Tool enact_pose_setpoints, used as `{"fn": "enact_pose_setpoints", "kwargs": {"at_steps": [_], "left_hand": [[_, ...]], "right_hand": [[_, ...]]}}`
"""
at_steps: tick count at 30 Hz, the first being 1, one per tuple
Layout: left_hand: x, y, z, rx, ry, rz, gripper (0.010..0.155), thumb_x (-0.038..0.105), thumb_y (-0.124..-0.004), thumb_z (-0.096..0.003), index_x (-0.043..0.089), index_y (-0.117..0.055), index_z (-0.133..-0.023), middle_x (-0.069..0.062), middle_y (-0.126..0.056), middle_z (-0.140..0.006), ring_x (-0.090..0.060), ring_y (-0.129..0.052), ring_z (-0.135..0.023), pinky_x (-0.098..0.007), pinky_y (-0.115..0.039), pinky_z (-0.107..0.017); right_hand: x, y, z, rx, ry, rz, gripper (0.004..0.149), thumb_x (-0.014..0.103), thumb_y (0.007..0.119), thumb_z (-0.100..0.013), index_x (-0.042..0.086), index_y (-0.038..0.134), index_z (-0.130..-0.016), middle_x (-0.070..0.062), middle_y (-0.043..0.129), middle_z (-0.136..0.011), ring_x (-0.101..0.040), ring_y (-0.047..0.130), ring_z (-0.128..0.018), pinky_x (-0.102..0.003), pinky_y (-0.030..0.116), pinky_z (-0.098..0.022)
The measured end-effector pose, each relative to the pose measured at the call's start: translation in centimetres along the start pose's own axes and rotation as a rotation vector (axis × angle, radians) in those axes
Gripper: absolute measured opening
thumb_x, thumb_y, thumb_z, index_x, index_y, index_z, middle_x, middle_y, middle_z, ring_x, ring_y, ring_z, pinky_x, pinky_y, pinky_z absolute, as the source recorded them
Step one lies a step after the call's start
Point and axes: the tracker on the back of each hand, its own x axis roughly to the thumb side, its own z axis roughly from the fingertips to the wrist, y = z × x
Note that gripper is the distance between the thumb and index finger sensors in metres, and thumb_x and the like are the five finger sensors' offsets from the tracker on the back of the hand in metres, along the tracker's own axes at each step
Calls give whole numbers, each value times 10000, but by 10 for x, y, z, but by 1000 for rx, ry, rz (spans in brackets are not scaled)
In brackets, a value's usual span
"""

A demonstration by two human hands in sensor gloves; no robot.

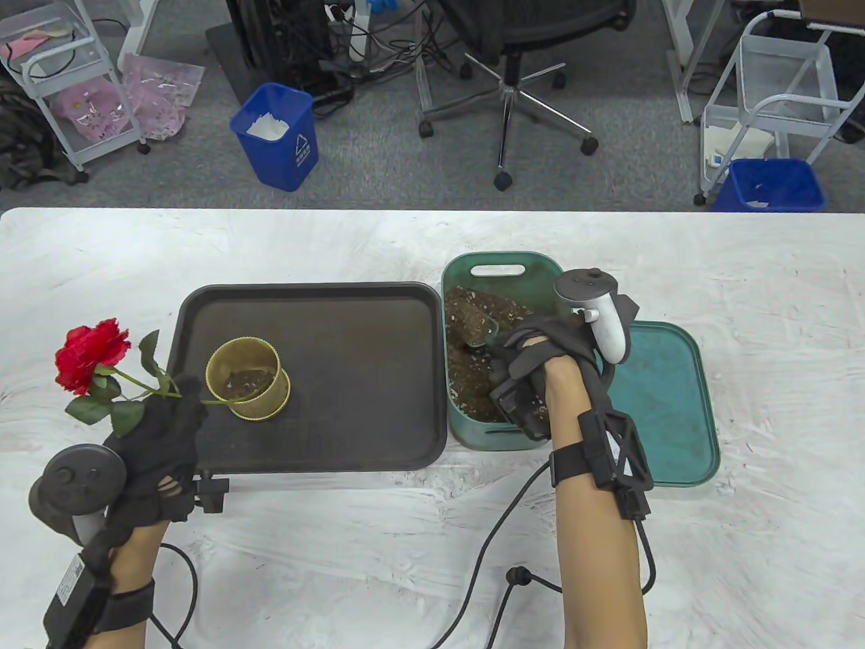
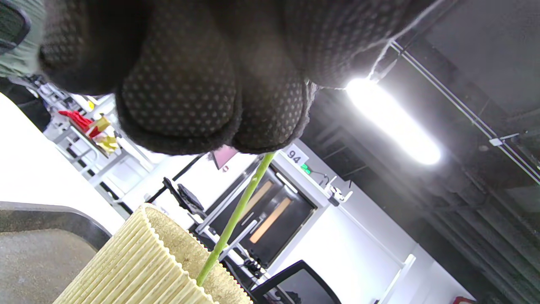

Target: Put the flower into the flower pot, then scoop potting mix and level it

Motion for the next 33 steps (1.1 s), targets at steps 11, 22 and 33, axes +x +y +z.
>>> {"fn": "enact_pose_setpoints", "kwargs": {"at_steps": [11, 22, 33], "left_hand": [[0, 0, 0, 0, 1, 2, 466, 397, -809, -392, 152, -934, -768, -19, -1048, -559, -257, -1091, -343, -423, -916, -360], [0, 0, 0, -2, -4, -4, 466, 398, -810, -391, 153, -934, -767, -19, -1048, -558, -256, -1092, -343, -422, -916, -359], [0, 1, -1, -1, -1, -7, 467, 398, -810, -390, 152, -935, -767, -19, -1049, -558, -257, -1092, -342, -423, -916, -358]], "right_hand": [[7, -20, 39, -51, -111, -127, 549, 274, 749, -389, -36, 707, -840, -251, 916, -661, -247, 1084, -269, -384, 990, -119], [49, 32, 63, 132, -281, -42, 545, 288, 744, -403, -31, 706, -844, -246, 917, -662, -243, 1087, -268, -379, 991, -118], [95, 161, 53, 368, -328, 66, 544, 296, 742, -413, -33, 701, -845, -252, 914, -664, -250, 1091, -271, -382, 995, -118]]}}
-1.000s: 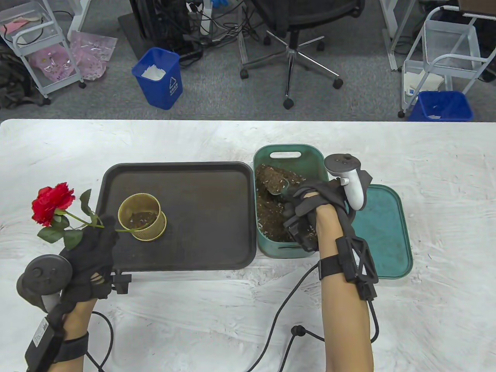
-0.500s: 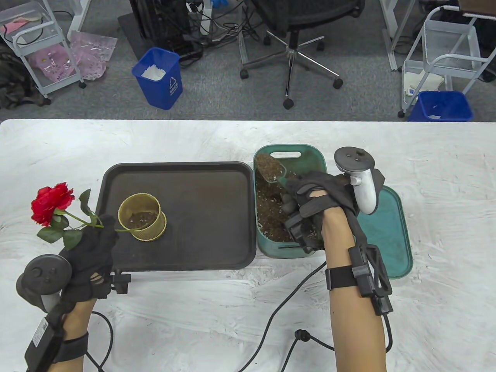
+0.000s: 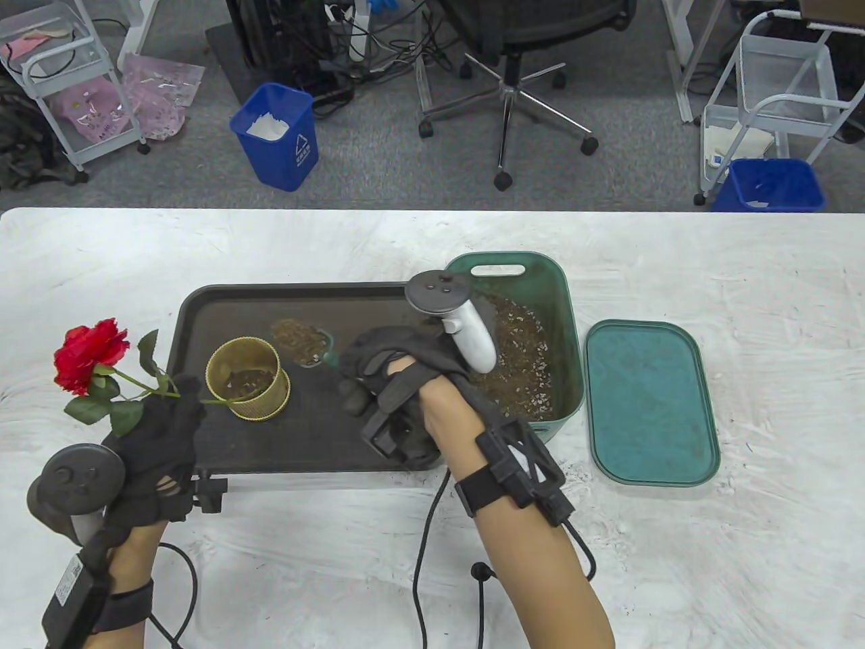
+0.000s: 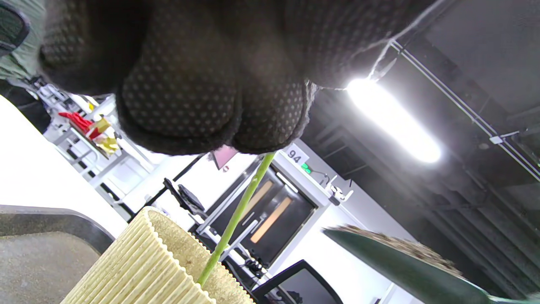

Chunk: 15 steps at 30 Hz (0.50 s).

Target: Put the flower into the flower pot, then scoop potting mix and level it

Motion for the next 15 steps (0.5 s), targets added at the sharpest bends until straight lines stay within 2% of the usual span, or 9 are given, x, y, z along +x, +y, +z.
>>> {"fn": "enact_pose_setpoints", "kwargs": {"at_steps": [4, 7, 12, 15], "left_hand": [[1, -1, 0, -4, -4, 2, 467, 398, -810, -391, 152, -935, -767, -20, -1048, -560, -257, -1092, -342, -423, -916, -360], [0, -1, 0, -6, -5, 4, 466, 398, -809, -392, 153, -934, -768, -19, -1048, -560, -256, -1092, -343, -423, -916, -358], [1, -1, 0, -7, -3, 9, 467, 398, -808, -392, 153, -932, -769, -19, -1047, -560, -256, -1092, -341, -423, -915, -359], [1, -1, 1, -5, -7, 0, 466, 399, -809, -390, 153, -935, -767, -19, -1048, -558, -255, -1092, -341, -422, -916, -357]], "right_hand": [[5, 29, -22, -18, 24, 82, 544, 296, 746, -413, -32, 700, -845, -252, 913, -666, -254, 1092, -274, -387, 995, -122], [9, 47, -33, -81, 33, 193, 545, 301, 757, -412, -28, 701, -843, -251, 914, -668, -258, 1092, -276, -391, 995, -124], [21, 71, -38, -187, 22, 377, 544, 301, 782, -405, -26, 713, -835, -249, 922, -661, -265, 1094, -267, -400, 993, -118], [35, 88, -36, -252, -14, 553, 542, 300, 800, -398, -17, 726, -831, -246, 931, -657, -270, 1094, -260, -404, 991, -114]]}}
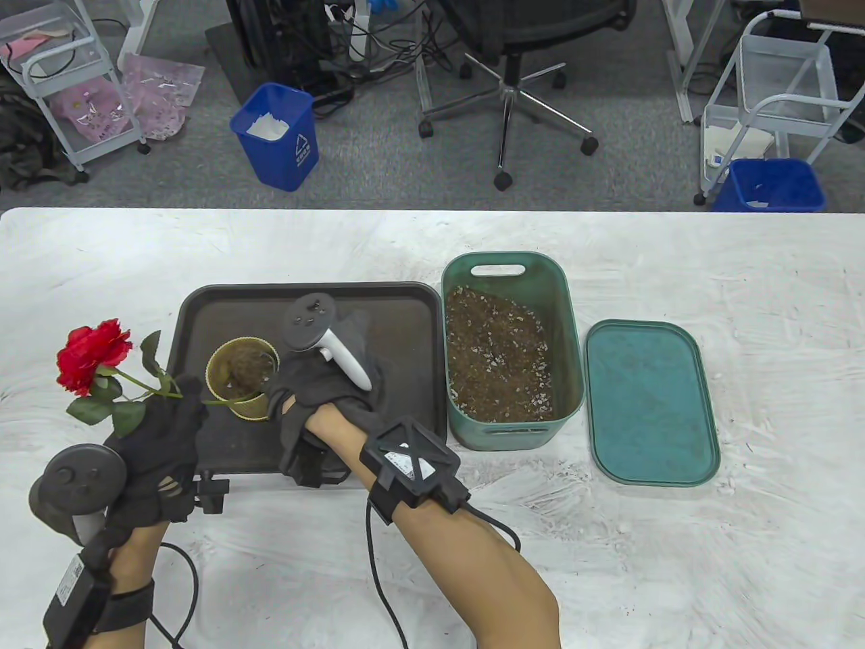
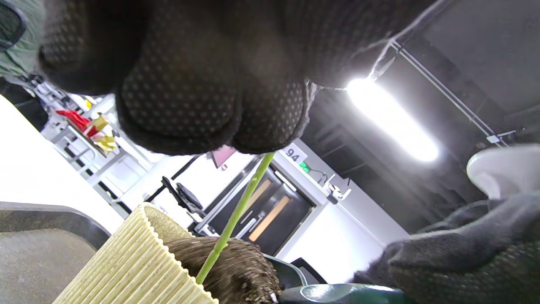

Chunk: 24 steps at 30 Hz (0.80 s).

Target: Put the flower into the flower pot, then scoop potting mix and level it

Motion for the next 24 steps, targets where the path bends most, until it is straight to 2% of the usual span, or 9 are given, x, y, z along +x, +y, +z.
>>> {"fn": "enact_pose_setpoints", "kwargs": {"at_steps": [7, 15, 20, 24], "left_hand": [[0, 0, 0, 0, 4, 4, 466, 398, -809, -391, 153, -934, -768, -19, -1048, -558, -257, -1092, -341, -422, -916, -359], [0, 0, 0, 1, 6, 4, 466, 398, -810, -391, 153, -934, -767, -20, -1048, -558, -256, -1093, -340, -422, -916, -358], [0, 0, 0, 1, 4, 3, 466, 398, -809, -391, 154, -934, -767, -19, -1048, -558, -255, -1092, -341, -422, -916, -357], [0, 0, 0, -3, -2, 3, 467, 398, -810, -391, 153, -933, -769, -18, -1048, -558, -256, -1092, -341, -422, -916, -357]], "right_hand": [[38, 14, 18, -131, -86, 380, 539, 300, 828, -385, 20, 739, -837, -218, 939, -673, -272, 1082, -284, -419, 977, -145], [51, 22, 33, -259, -144, 613, 546, 301, 846, -370, 37, 741, -837, -199, 944, -674, -261, 1080, -286, -416, 977, -152], [50, 0, 41, -248, -123, 551, 542, 299, 840, -372, 38, 741, -837, -200, 941, -676, -268, 1078, -290, -425, 973, -158], [42, -40, 55, -317, -100, 477, 541, 299, 837, -372, 38, 742, -836, -202, 941, -675, -270, 1077, -290, -426, 973, -160]]}}
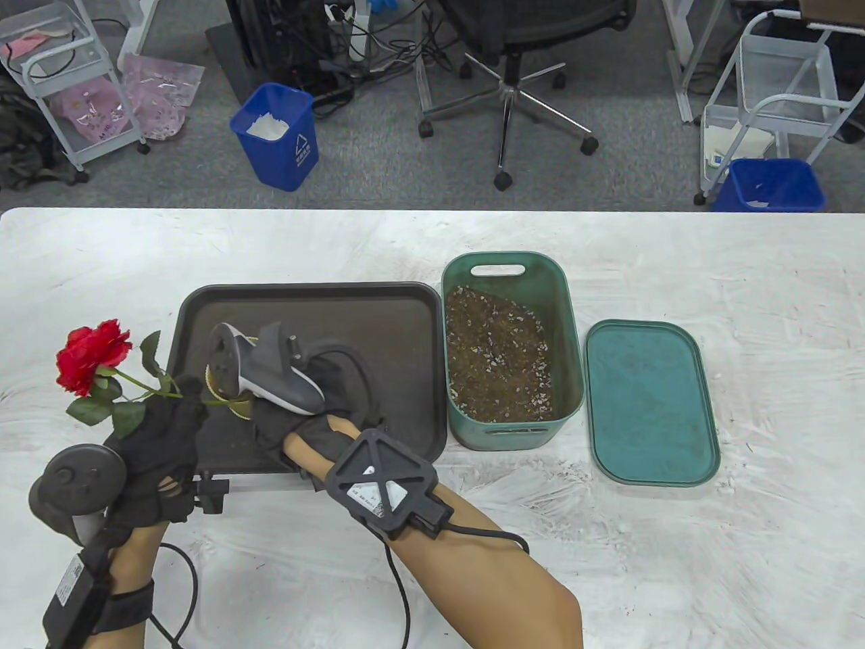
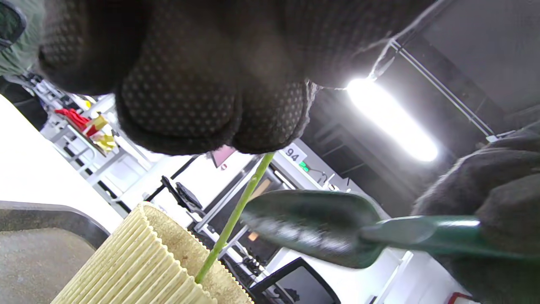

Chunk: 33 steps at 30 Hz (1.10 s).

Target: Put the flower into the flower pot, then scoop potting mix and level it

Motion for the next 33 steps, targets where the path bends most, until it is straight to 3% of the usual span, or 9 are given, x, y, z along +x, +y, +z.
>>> {"fn": "enact_pose_setpoints", "kwargs": {"at_steps": [3, 9, 15, 17, 21, 24, 27, 33], "left_hand": [[1, 0, 0, -2, -8, -6, 467, 398, -811, -390, 152, -935, -767, -20, -1048, -558, -257, -1092, -341, -423, -916, -358], [1, -1, 1, -3, -12, -11, 467, 398, -811, -390, 152, -935, -767, -20, -1049, -558, -258, -1092, -341, -423, -916, -356], [1, -1, 0, -2, -10, -12, 467, 398, -810, -391, 152, -934, -768, -19, -1049, -557, -258, -1092, -341, -424, -915, -358], [1, -1, 0, -1, -10, -13, 466, 398, -810, -391, 153, -935, -766, -18, -1049, -557, -256, -1092, -341, -422, -916, -358], [1, -1, 0, 0, -7, -12, 467, 399, -808, -391, 153, -933, -768, -18, -1048, -559, -255, -1092, -342, -422, -916, -360], [0, -1, 0, -2, 0, -9, 467, 399, -808, -390, 153, -935, -766, -19, -1048, -558, -257, -1092, -341, -423, -916, -357], [0, 0, 0, 1, 2, -14, 467, 398, -810, -390, 152, -936, -766, -19, -1048, -558, -256, -1091, -343, -423, -915, -358], [0, 0, -1, 1, 1, -17, 467, 399, -809, -390, 153, -935, -767, -19, -1049, -557, -257, -1092, -342, -423, -916, -358]], "right_hand": [[-25, -23, 3, -33, 54, -72, 541, 300, 835, -373, 37, 742, -837, -203, 941, -675, -270, 1077, -289, -427, 971, -160], [-115, -69, 9, -122, 246, -307, 539, 297, 834, -376, 28, 746, -835, -212, 943, -668, -275, 1075, -282, -430, 969, -154], [-209, -85, 16, -178, 449, -559, 537, 293, 835, -381, 15, 753, -833, -227, 945, -658, -281, 1074, -267, -432, 964, -140], [-240, -79, 16, -136, 544, -569, 533, 295, 832, -384, 13, 757, -830, -230, 946, -653, -280, 1073, -259, -428, 962, -134], [-271, -54, 10, 4, 636, -506, 526, 304, 825, -392, 9, 769, -825, -235, 954, -638, -271, 1073, -236, -417, 960, -114], [-278, -31, -2, 124, 690, -391, 525, 315, 817, -400, 7, 775, -823, -232, 961, -627, -252, 1078, -221, -394, 967, -99], [-276, -10, -17, 176, 734, -255, 525, 321, 815, -402, 5, 778, -820, -231, 966, -620, -242, 1086, -211, -382, 975, -87], [-273, 20, -45, 206, 779, -65, 525, 321, 806, -402, 24, 766, -833, -219, 958, -643, -256, 1078, -241, -399, 966, -112]]}}
